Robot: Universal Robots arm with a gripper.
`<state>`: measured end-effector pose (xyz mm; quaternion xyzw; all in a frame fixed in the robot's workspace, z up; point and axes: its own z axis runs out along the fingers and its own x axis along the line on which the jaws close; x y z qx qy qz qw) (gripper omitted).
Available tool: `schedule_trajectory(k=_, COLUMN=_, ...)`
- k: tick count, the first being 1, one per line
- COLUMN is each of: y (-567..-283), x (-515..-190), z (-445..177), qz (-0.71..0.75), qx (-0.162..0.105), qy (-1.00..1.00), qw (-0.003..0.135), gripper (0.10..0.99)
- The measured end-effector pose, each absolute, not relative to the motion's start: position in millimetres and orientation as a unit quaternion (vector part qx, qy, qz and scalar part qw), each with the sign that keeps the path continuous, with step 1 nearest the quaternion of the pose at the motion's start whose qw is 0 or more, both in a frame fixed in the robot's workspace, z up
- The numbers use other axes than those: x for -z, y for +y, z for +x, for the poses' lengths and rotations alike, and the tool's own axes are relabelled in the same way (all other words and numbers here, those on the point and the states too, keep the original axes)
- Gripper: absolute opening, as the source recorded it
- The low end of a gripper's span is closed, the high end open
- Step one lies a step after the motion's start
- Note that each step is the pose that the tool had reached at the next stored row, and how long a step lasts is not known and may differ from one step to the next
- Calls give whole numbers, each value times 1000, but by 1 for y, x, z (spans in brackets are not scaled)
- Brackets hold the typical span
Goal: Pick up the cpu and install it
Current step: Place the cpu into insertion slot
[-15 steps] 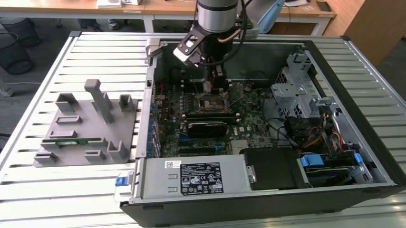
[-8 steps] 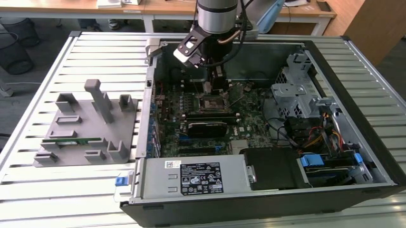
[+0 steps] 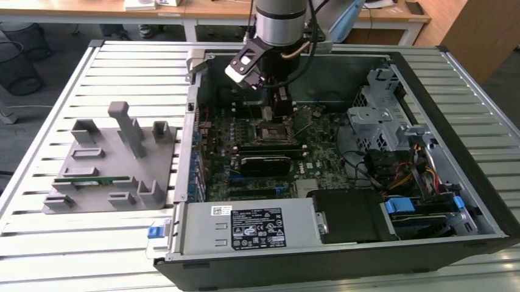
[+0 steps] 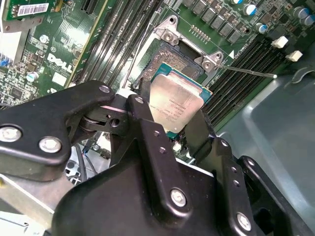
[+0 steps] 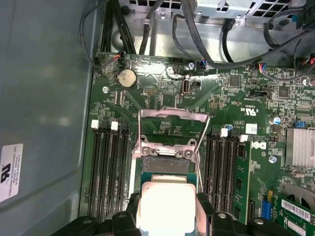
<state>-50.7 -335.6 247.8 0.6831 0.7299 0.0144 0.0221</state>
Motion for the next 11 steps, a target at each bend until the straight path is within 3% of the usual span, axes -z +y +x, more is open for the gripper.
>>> schedule_trajectory(k=11, y=-336, x=-239, z=-51, qz=683, qx=-14, qy=730, qw=22, gripper=529)
